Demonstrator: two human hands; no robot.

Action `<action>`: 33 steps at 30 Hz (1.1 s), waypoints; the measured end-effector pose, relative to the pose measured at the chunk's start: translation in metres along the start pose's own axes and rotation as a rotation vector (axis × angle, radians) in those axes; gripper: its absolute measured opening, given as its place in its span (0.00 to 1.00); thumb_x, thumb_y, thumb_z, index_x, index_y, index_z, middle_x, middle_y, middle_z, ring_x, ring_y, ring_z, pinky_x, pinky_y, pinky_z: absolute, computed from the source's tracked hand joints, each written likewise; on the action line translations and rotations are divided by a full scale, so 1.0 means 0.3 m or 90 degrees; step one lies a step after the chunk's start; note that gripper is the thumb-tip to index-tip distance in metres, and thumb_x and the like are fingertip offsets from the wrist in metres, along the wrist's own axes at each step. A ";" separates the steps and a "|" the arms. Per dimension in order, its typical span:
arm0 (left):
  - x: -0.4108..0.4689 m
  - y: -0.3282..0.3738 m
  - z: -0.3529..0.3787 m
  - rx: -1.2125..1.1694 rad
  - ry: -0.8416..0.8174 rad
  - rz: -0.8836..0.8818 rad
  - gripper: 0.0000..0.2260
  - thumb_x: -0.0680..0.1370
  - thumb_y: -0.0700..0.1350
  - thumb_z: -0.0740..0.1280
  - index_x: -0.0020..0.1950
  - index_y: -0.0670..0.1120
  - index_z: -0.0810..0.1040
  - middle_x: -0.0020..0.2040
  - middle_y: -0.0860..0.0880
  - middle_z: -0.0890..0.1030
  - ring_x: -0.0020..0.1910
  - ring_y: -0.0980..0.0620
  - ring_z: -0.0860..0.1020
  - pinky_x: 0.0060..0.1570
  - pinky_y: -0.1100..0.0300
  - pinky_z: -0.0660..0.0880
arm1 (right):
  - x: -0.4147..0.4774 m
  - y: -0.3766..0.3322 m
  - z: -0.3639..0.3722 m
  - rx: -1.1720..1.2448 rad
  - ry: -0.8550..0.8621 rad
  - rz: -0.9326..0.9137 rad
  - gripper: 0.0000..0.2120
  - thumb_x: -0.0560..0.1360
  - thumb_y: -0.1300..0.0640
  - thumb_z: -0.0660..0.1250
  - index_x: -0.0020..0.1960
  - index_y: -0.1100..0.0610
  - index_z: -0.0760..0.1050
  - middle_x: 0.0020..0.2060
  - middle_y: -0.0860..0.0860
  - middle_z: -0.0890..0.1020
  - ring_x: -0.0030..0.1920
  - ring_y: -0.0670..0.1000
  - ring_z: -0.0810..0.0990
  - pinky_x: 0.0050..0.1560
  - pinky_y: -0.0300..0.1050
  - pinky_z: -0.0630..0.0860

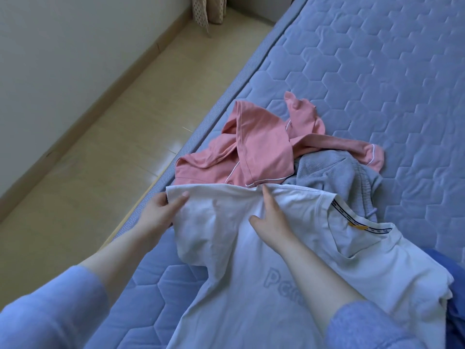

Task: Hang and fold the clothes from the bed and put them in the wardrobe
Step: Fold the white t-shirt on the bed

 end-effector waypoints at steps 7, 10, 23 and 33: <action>0.004 -0.166 0.033 0.194 -0.011 -0.190 0.23 0.64 0.55 0.78 0.50 0.41 0.80 0.50 0.41 0.83 0.48 0.43 0.82 0.48 0.48 0.81 | -0.032 0.022 0.069 0.003 0.004 -0.026 0.38 0.76 0.63 0.64 0.80 0.54 0.48 0.78 0.49 0.54 0.77 0.47 0.53 0.72 0.35 0.52; -0.019 -0.217 0.048 0.050 -0.059 -0.253 0.18 0.68 0.46 0.78 0.52 0.38 0.80 0.51 0.38 0.84 0.46 0.42 0.83 0.44 0.51 0.82 | -0.038 0.028 0.091 0.016 -0.008 -0.019 0.37 0.76 0.62 0.64 0.79 0.55 0.49 0.78 0.50 0.55 0.77 0.47 0.53 0.74 0.38 0.53; -0.048 -0.148 0.018 0.360 0.100 0.165 0.11 0.77 0.50 0.68 0.43 0.45 0.71 0.37 0.51 0.76 0.38 0.52 0.74 0.34 0.59 0.67 | -0.041 0.034 0.088 0.063 0.029 0.024 0.31 0.75 0.65 0.61 0.77 0.55 0.59 0.73 0.51 0.67 0.71 0.51 0.68 0.71 0.46 0.65; -0.142 -0.110 0.072 0.378 0.027 0.303 0.16 0.73 0.48 0.70 0.57 0.46 0.71 0.42 0.49 0.79 0.40 0.48 0.77 0.38 0.63 0.71 | -0.116 0.056 0.212 0.531 -0.044 0.327 0.18 0.78 0.68 0.56 0.67 0.60 0.68 0.57 0.65 0.78 0.53 0.58 0.80 0.54 0.51 0.77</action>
Point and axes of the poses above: each hand's wrist, its own x-axis towards the middle knuckle, its own z-axis out of the palm, y = z × x, the point moved 2 cm from there along x, towards the middle knuckle
